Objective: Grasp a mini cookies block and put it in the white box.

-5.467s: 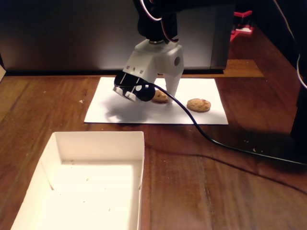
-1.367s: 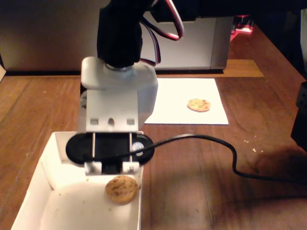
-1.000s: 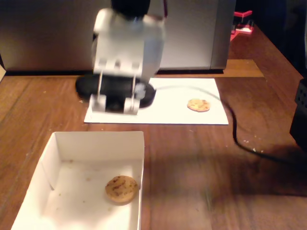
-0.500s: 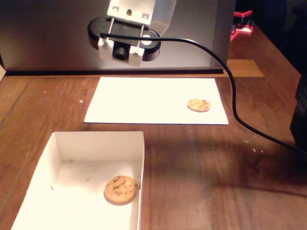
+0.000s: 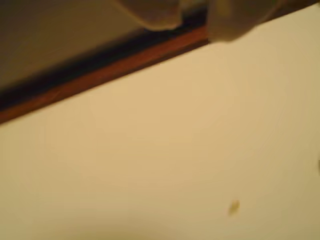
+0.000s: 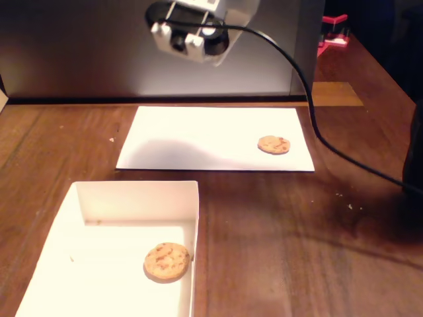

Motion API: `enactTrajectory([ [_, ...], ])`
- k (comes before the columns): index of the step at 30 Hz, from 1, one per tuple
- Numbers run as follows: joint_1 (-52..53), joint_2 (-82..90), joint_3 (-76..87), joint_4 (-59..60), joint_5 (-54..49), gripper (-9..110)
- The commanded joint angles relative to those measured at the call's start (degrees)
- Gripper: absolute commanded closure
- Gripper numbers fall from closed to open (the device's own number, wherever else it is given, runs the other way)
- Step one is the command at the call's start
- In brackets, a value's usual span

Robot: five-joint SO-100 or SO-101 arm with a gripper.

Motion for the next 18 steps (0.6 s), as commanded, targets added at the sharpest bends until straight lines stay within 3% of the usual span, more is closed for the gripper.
enactTrajectory([
  [1,6.2,6.8,-6.2,0.8,0.1,102],
  [8,11.5,6.9,-3.8,4.9,-1.9,102],
  [14,8.2,25.2,28.5,-11.1,-2.4,102],
  [18,5.4,31.4,38.8,-15.1,-0.9,102],
])
